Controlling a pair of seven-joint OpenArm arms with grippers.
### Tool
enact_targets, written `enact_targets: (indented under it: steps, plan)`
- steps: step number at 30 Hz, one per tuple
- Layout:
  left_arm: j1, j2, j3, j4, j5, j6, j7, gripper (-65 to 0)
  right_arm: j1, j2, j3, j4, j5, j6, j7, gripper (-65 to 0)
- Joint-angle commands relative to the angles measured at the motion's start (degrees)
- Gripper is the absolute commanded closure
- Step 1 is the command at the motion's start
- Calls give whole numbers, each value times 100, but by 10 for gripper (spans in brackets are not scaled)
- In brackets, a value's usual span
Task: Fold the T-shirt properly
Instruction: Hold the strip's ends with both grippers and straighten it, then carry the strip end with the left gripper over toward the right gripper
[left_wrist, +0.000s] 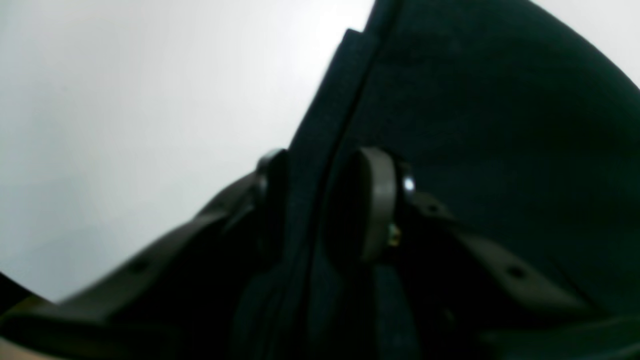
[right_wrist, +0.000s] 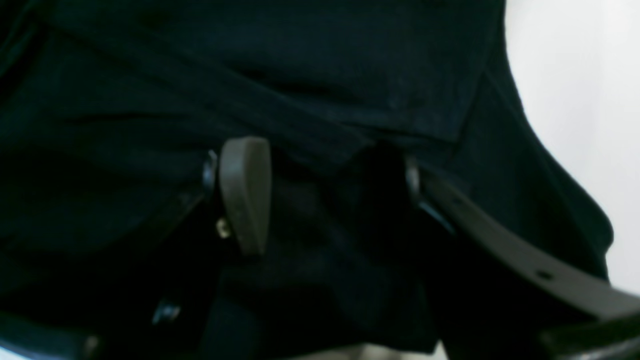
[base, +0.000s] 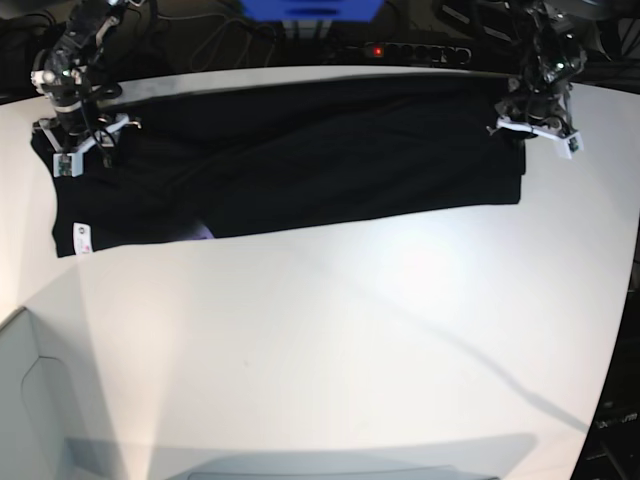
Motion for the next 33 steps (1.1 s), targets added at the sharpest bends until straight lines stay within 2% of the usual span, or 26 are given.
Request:
enact_targets:
  steps: [1,4,7,8,13,22,27,33]
  plan:
    - [49,-17,27,-61,-12,34,276,-183,-37,3,-16,2,-105,34,-242,-335]
    - [-48,-17,27,-202,-12,34,294,-127,-37,-6,-16,2,-105,34,-242,-335]
    - [-189,-17,27,-492,-12,34,320,-10,-37,-6,-16,2,-105,34,-242,-335]
    - [-233,-26,27,-562,-12,34,329,0,-37,-6,-16,2,-105,34,-242,-335]
    - [-250,-26,27,-369,-21,34,320,0,-28,-6,-16,2,-105,34,-233,-335]
    - [-241,62,45,1275,-82,34,329,0,86,-24,-16,2,-114,34,-269,-335]
    - [-259,255,898,1697,-29,69,311,0,86,-32,-16,2,-114,34,-269,-335]
    - [-338,264,2463,1688,-21,95,232,0,174,-32,-24,2,-105,34,-269,-335]
